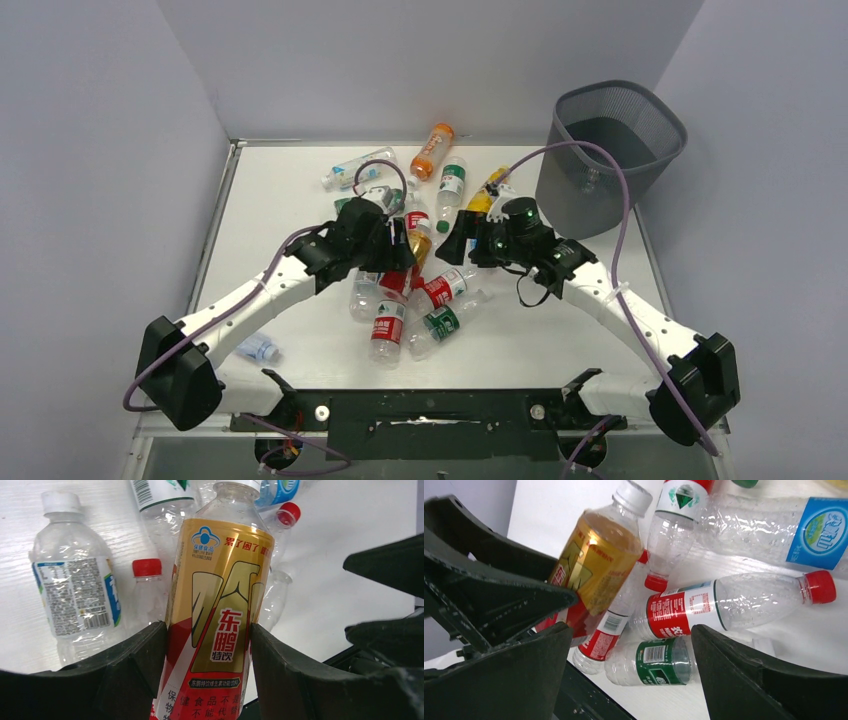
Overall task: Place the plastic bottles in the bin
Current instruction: Place the plastic bottle in the trash bin.
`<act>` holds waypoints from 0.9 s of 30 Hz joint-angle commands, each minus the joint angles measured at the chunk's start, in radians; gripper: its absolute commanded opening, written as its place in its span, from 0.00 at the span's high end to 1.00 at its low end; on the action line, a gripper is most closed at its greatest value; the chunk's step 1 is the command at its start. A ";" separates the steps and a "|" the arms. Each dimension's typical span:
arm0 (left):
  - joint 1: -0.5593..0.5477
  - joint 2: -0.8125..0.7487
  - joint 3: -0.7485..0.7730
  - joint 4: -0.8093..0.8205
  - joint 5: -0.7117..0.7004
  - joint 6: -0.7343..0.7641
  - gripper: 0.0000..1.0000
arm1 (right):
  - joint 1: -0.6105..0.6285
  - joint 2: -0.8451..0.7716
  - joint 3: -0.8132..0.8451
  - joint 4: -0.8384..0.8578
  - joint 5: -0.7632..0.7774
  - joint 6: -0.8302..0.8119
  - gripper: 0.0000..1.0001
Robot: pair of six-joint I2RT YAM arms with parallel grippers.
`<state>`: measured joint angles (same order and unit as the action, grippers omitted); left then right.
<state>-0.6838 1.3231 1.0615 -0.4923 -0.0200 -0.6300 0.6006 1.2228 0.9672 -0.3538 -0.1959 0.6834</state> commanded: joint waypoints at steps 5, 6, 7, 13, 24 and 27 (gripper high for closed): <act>-0.068 -0.025 0.035 0.166 0.032 -0.007 0.42 | -0.083 -0.021 0.030 0.128 -0.128 0.051 0.06; -0.080 -0.025 0.035 0.175 0.034 -0.007 0.42 | -0.087 -0.017 0.034 0.132 -0.134 0.053 0.05; -0.089 -0.025 0.035 0.184 0.034 -0.007 0.42 | -0.089 -0.012 0.038 0.136 -0.139 0.056 0.05; -0.134 -0.038 0.038 0.225 0.030 -0.001 0.42 | -0.099 0.007 0.045 0.152 -0.149 0.070 0.05; -0.174 -0.104 0.002 0.291 0.020 0.009 0.42 | -0.113 0.009 0.027 0.175 -0.171 0.090 0.04; -0.178 -0.119 -0.017 0.314 0.022 0.010 0.42 | -0.114 0.009 0.017 0.193 -0.187 0.098 0.06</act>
<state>-0.8532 1.2583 1.0515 -0.2890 0.0048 -0.6319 0.4934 1.2404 0.9668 -0.2279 -0.3515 0.7685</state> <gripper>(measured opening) 0.585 0.955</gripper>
